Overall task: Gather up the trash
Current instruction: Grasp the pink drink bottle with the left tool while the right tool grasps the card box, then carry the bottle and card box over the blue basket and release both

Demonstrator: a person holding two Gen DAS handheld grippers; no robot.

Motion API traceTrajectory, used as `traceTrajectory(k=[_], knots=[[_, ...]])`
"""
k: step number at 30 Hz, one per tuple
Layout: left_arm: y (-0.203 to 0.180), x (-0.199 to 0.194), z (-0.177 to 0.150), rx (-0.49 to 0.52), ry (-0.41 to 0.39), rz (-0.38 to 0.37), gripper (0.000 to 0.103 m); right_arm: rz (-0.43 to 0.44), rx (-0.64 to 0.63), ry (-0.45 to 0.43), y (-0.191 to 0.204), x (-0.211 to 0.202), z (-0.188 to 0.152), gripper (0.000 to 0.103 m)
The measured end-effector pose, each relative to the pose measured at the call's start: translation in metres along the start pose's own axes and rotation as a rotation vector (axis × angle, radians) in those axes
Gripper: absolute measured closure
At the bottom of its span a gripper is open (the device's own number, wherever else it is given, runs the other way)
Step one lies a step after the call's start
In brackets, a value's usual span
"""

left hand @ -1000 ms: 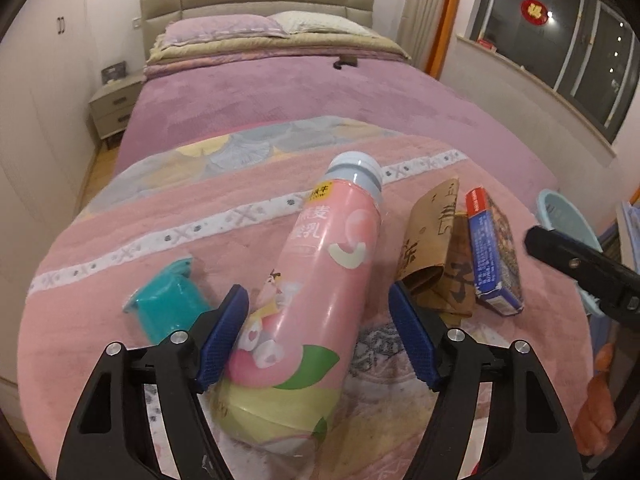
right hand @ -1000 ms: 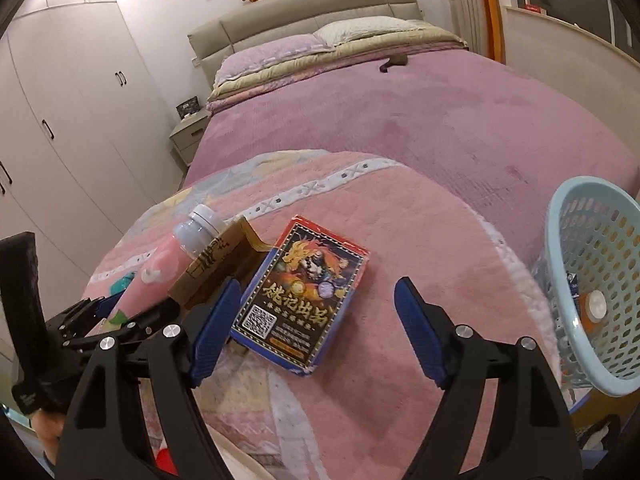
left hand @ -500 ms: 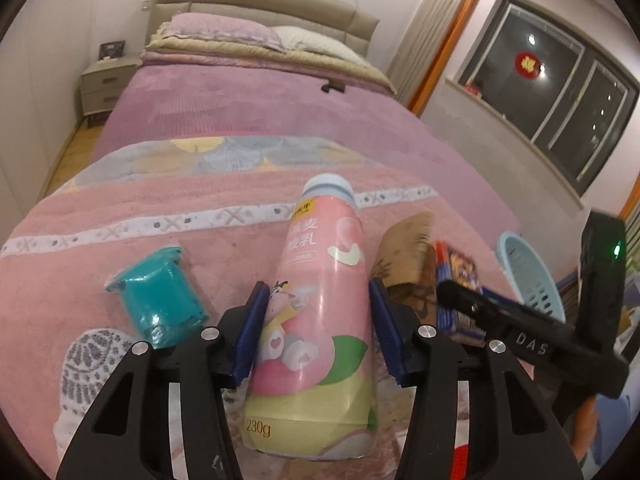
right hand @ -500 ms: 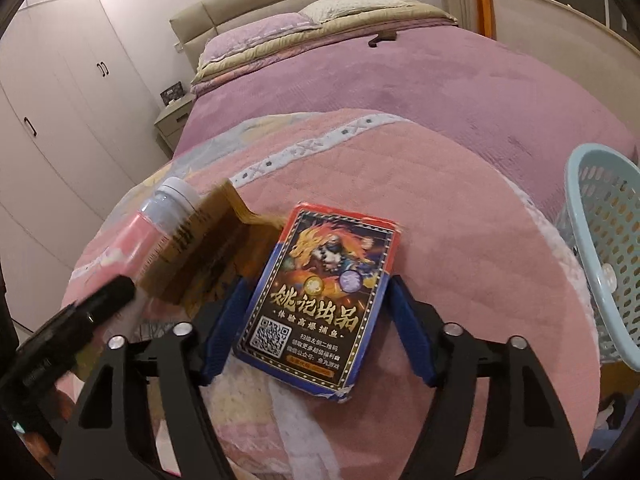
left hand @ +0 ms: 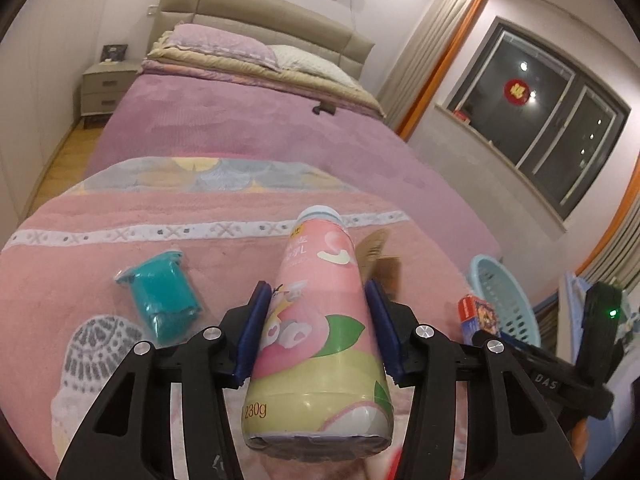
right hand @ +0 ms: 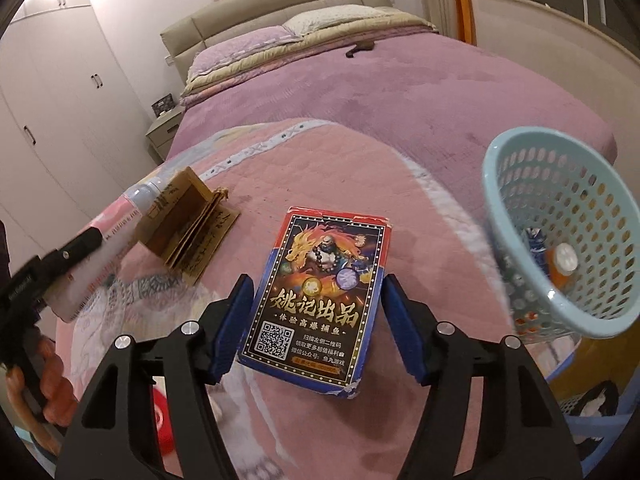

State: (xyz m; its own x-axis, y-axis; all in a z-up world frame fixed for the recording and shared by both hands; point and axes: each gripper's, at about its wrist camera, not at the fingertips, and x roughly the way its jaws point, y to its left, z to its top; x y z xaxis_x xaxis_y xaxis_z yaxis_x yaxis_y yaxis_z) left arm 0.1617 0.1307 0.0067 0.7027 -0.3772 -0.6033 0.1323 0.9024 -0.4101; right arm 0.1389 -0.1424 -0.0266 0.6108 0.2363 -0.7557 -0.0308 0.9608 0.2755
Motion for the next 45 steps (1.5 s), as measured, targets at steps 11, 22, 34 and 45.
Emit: traceTrajectory(k=[11,22,34,45], knots=[[-0.044,-0.074,-0.011,0.041,-0.112,-0.011,0.056,0.048,-0.049,-0.097,0.005,-0.054,-0.005,0.041],[-0.142,-0.092,-0.002,0.172,-0.176,-0.125,0.056,0.058,0.027,-0.229,-0.038,-0.13,0.011,0.041],[-0.258,-0.013,0.006,0.279,-0.077,-0.251,0.056,-0.04,0.195,-0.33,-0.144,-0.182,0.031,0.041],[-0.322,0.097,-0.003,0.292,0.057,-0.299,0.056,-0.156,0.309,-0.327,-0.233,-0.177,0.05,0.041]])
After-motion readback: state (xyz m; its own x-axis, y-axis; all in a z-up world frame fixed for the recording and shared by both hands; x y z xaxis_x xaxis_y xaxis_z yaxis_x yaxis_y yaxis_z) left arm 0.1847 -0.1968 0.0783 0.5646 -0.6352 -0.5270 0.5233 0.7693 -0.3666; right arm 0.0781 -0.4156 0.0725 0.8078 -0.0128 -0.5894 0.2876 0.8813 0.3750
